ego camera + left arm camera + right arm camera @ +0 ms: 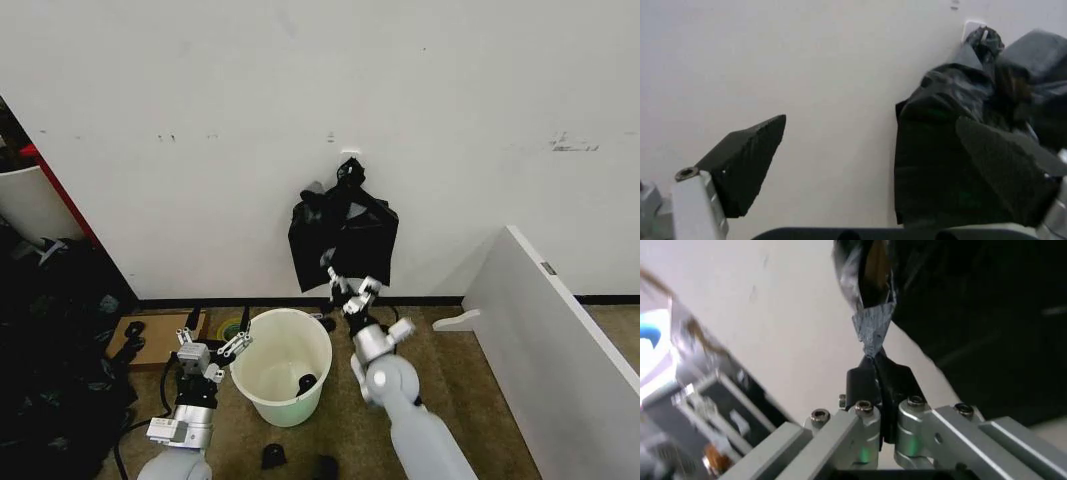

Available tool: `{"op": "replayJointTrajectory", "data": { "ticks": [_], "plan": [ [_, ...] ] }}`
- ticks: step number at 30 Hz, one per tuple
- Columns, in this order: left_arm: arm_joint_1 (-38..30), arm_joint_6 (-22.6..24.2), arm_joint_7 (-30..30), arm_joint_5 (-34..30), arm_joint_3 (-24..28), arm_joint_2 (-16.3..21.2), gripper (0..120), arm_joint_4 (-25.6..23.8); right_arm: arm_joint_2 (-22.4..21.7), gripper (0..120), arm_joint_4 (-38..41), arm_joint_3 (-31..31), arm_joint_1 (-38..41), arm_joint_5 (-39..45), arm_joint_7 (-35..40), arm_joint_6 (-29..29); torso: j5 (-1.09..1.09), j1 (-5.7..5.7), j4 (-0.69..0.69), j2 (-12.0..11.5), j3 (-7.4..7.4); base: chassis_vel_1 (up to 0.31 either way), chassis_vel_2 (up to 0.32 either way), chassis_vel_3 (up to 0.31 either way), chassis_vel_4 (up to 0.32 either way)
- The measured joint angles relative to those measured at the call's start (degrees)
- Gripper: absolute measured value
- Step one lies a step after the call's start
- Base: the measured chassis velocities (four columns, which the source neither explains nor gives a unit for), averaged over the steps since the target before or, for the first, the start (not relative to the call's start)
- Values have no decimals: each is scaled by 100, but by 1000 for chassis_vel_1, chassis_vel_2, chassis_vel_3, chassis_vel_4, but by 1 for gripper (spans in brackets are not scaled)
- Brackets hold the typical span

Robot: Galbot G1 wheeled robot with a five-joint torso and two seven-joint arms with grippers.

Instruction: Place the garbage bag over the trash bin.

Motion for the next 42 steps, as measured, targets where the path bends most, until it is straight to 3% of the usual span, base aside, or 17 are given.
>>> {"op": "replayJointTrajectory", "data": {
  "ticks": [10, 23, 33, 36, 42],
  "plan": [
    [-114, 5, 0, -112, -8, 5, 100, -34, -644, 0, 13, -26, -732, -1403, -66, 343, 0, 0, 0, 0, 1, 0, 0, 0, 0],
    [-181, 19, 0, -144, -28, -4, 100, -63, -730, 0, -200, -16, -1061, -2079, -303, 767, 0, 1, 0, 0, 1, 0, 0, 0, 0],
    [-272, 51, 3, -197, -61, 30, 100, -23, -500, 0, -551, 490, -825, -3600, -636, 2121, 0, 1, 0, 0, 1, 0, 0, 0, 0],
    [-309, 67, 5, -197, -45, 30, 100, 12, -459, 12, -431, 690, -697, -3758, -523, 2412, -1, 1, 0, 0, 1, 0, 0, 0, 0],
    [-404, 109, 7, -193, -25, 28, 100, 69, -610, 33, 11, 877, -669, -3631, -433, 2460, -1, 1, 0, 0, 1, 0, 0, 0, 0]
  ]
}}
